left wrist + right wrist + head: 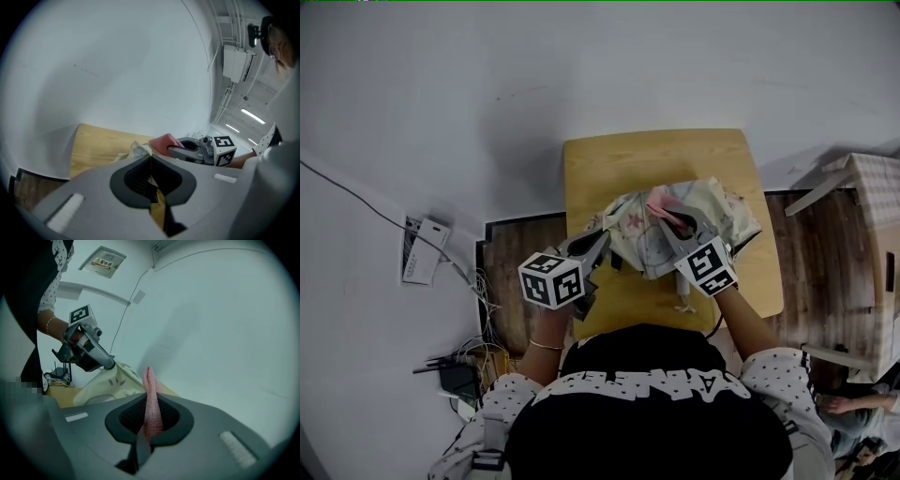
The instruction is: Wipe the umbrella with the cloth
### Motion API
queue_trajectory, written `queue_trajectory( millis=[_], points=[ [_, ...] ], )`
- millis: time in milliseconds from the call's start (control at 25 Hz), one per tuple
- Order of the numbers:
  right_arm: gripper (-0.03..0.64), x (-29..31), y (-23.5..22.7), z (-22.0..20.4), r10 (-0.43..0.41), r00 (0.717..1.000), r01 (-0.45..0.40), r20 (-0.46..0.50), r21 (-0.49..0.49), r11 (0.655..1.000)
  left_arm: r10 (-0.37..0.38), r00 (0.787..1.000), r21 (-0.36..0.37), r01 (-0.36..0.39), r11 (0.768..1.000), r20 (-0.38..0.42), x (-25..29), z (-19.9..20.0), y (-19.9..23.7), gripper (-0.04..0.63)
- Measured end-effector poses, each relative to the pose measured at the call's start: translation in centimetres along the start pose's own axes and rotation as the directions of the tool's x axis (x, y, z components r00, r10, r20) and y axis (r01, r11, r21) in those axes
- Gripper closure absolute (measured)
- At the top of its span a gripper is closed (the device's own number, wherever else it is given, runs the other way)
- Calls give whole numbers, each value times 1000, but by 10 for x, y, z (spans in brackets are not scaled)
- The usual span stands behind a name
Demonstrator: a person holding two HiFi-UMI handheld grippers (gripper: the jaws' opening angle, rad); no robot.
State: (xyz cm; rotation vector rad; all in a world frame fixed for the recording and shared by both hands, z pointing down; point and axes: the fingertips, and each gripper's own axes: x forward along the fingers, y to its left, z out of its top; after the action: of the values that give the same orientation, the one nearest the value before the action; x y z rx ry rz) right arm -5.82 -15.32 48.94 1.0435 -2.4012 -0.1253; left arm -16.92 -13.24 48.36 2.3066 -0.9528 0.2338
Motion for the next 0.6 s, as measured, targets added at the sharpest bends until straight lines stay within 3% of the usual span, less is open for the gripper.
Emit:
queue_trajectory(
  millis=[200,600],
  points=[
    [583,4,15,-8,69,997,-68,-19,5,998,4,1000,-7,-4,1000,2,1,-1,0,591],
    [583,1,29,-19,127,991,-126,-49,26,992,1,1000,-13,-1,1000,-3,3,-2,0,591]
  ],
)
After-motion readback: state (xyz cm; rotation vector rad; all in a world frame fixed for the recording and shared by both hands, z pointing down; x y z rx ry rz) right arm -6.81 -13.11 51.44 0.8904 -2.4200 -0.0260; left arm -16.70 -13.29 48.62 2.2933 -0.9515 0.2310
